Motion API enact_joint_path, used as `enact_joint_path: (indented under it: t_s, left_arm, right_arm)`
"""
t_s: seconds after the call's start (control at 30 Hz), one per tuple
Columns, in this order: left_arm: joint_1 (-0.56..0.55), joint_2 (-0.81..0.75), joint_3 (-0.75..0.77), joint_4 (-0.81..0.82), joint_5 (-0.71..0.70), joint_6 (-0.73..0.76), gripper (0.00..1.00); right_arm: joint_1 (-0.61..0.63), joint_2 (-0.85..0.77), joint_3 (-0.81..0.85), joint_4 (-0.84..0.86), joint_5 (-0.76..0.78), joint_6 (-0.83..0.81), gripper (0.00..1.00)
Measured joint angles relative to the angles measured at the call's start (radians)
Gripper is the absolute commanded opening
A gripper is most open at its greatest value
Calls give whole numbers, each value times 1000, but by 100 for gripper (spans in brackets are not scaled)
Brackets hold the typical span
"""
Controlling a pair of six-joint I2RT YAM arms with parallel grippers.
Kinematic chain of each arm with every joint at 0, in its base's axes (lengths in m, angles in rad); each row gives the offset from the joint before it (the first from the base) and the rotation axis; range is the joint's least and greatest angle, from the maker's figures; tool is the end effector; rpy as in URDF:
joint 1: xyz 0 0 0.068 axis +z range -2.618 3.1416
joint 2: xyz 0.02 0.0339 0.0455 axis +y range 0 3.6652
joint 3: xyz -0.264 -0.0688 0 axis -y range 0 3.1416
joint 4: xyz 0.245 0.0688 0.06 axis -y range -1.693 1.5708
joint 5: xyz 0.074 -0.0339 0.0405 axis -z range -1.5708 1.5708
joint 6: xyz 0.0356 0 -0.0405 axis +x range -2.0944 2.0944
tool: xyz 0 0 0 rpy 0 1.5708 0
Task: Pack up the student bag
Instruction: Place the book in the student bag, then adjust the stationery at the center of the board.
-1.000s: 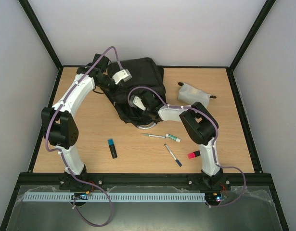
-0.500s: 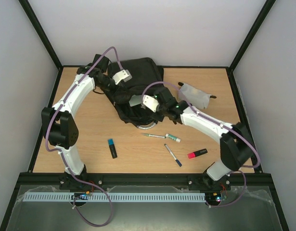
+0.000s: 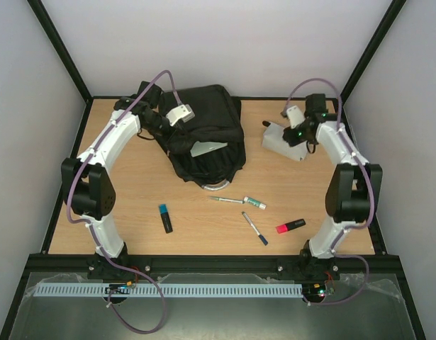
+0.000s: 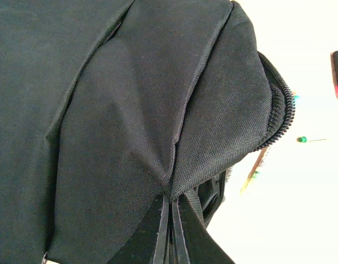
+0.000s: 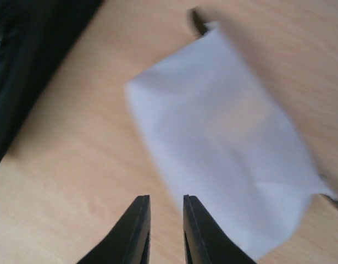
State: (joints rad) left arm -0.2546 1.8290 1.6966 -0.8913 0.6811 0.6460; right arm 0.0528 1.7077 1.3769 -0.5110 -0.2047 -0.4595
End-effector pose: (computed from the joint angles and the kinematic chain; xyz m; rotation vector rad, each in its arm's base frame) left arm 0.3728 -0.1202 0.3091 1.2564 2.0521 -0.7016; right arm 0.3788 0.0273 0.2710 -0.6957 2.2868 0.0562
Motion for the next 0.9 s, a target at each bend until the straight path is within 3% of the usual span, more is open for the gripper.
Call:
enact_joint_path:
  t_s: [0.13,0.43,0.9]
  left_arm:
    - [-3,-21,-24,3,-2,0,2]
    - [-4,-55,-56,3,-13,2,2]
    - [-4,-60,-62,4,-16,6,2]
  right_arm:
    - [-108,183,241,-51,-11,30,34]
    - [-128,481,605,-176,-40,51,51]
    - [-72,523,615,-336,-177,-46,52]
